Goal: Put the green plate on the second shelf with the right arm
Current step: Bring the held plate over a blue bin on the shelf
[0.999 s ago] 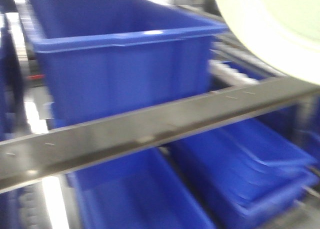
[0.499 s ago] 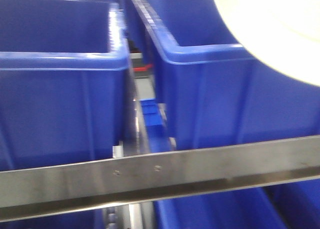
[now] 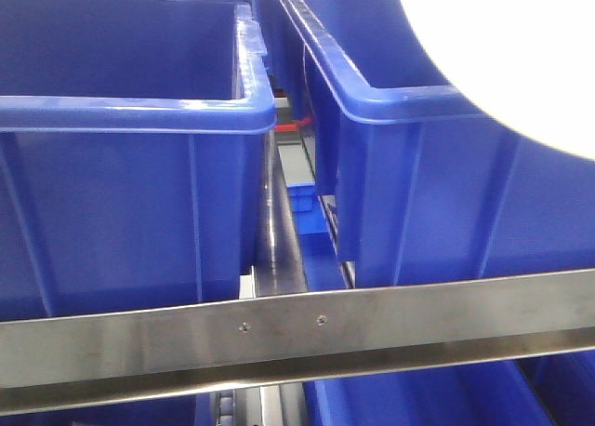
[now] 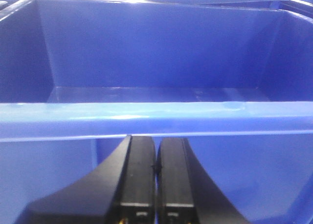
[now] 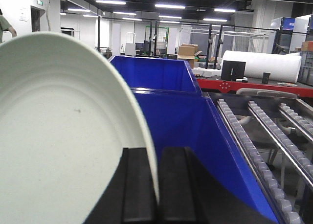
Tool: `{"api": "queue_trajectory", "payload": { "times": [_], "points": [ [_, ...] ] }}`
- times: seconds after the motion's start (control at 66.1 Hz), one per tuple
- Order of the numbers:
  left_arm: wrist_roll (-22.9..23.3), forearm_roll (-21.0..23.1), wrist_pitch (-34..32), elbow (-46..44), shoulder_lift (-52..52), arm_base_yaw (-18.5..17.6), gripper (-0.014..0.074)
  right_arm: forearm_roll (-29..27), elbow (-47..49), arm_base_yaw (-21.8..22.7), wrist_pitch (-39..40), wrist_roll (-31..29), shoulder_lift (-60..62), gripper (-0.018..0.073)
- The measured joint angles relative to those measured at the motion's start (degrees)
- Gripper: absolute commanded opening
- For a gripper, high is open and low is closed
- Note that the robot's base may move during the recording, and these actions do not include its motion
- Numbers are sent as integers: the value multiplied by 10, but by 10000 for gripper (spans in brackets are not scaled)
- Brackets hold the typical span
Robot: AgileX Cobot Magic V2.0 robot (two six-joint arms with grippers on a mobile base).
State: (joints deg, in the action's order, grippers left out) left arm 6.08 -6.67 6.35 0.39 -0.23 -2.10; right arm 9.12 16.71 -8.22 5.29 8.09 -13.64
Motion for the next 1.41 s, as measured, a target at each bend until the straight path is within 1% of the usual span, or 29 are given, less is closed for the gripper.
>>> {"api": "queue_trajectory", "payload": {
  "times": [0.605, 0.696, 0.772, 0.847, 0.983, 1.12, 1.286, 1.362, 1.407],
  "points": [
    [0, 0, 0, 0, 0, 0, 130, 0, 0, 0, 0, 0, 0, 24],
    [0, 0, 0, 0, 0, 0, 130, -4, 0, 0, 17, 0, -9, 24],
    [0, 0, 0, 0, 0, 0, 130, -39, 6, 0, 39, 0, -30, 24],
    [0, 0, 0, 0, 0, 0, 130, -91, 23, 1, 65, 0, -66, 24],
    [0, 0, 0, 0, 0, 0, 130, -163, 58, 12, 133, -26, -153, 24],
    [0, 0, 0, 0, 0, 0, 130, -219, 92, 28, 201, -60, -254, 24],
    [0, 0, 0, 0, 0, 0, 130, -315, 122, 58, 263, -71, -357, 25],
    [0, 0, 0, 0, 0, 0, 130, -345, 131, 71, 285, -72, -399, 42],
    [0, 0, 0, 0, 0, 0, 130, -357, 137, 77, 293, -72, -421, 69]
  ]
}}
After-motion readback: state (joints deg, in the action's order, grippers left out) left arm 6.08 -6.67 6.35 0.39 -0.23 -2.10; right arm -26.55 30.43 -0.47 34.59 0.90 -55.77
